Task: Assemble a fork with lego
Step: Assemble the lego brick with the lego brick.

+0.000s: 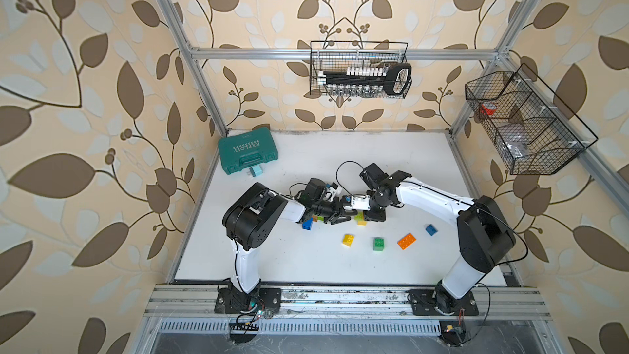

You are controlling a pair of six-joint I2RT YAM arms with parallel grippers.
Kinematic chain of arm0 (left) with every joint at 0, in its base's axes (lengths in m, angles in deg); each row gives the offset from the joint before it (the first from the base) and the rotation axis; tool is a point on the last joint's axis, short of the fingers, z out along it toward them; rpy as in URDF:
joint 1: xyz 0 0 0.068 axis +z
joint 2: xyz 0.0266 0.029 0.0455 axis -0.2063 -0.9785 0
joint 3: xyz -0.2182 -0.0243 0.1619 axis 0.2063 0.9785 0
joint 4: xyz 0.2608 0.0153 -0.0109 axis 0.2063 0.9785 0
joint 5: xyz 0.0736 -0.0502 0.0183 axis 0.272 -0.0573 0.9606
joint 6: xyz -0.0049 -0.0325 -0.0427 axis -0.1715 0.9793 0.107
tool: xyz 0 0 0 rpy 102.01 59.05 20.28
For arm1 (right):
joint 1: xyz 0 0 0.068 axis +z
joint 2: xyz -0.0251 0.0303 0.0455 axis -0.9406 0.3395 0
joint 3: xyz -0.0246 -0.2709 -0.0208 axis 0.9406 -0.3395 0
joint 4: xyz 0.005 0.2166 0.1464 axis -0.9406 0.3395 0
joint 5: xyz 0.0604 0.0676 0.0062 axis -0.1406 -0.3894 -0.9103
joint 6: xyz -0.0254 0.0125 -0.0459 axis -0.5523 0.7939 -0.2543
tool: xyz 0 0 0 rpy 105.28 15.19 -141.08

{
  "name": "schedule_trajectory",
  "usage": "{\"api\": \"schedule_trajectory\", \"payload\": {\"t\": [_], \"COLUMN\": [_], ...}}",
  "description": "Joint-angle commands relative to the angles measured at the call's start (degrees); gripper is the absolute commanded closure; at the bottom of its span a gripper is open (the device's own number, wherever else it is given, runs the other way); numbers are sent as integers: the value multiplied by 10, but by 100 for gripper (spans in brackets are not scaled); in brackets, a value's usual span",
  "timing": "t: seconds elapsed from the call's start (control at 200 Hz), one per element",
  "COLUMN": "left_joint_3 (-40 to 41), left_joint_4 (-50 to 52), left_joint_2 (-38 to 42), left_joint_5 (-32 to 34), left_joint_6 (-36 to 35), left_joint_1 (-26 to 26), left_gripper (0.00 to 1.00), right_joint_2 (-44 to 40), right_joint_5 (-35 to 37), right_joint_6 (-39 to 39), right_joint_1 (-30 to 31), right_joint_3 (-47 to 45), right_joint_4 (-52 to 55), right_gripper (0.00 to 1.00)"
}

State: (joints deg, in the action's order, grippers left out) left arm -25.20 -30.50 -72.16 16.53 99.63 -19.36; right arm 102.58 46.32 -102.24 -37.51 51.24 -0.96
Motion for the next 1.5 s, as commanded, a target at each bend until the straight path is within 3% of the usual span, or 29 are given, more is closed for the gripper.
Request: {"api": "schedule_trajectory", "payload": {"t": [0.0, 0.21, 0.51, 0.53, 0.535, 0.55, 0.57, 0.785, 0.945, 1.08, 1.18, 1.34, 1.495], "left_joint_3": [-6, -18, -20, -21, -21, -20, -20, -26, -40, -37, -30, -21, -20], "left_joint_4": [-7, 2, 17, 17, 18, 18, 19, 65, 127, 132, 122, 99, 93], "left_joint_2": [24, 26, 28, 29, 29, 30, 32, 65, 90, 102, 107, 110, 113], "left_joint_5": [-17, -23, -25, -25, -25, -25, -24, -4, 14, 22, 23, 12, -2], "left_joint_6": [11, 5, -11, -11, -11, -11, -11, -49, -114, -128, -126, -114, -116], "left_joint_1": [9, 9, 10, 10, 11, 11, 11, 17, 18, 18, 20, 26, 33], "left_gripper": [47, 46, 46, 46, 46, 46, 46, 42, 42, 43, 44, 45, 47], "right_joint_2": [19, 36, 28, 25, 24, 21, 16, -42, -87, -156, -211, -234, -293], "right_joint_5": [-5, -29, -31, -32, -32, -31, -30, -8, -70, -123, -64, 64, 49], "right_joint_6": [-16, -3, 19, 21, 21, 24, 27, 119, 197, 310, 425, 534, 572], "right_joint_1": [-8, -13, -14, -14, -14, -14, -15, -36, -60, -96, -95, -95, -100], "right_joint_3": [25, 41, 52, 52, 53, 53, 52, 34, 23, 2, -20, -4, -46], "right_joint_4": [28, 36, 33, 33, 33, 31, 26, -12, -1, -32, -76, 0, 12], "right_gripper": [72, 66, 40, 36, 32, 7, 1, 0, 0, 0, 0, 0, 0]}}
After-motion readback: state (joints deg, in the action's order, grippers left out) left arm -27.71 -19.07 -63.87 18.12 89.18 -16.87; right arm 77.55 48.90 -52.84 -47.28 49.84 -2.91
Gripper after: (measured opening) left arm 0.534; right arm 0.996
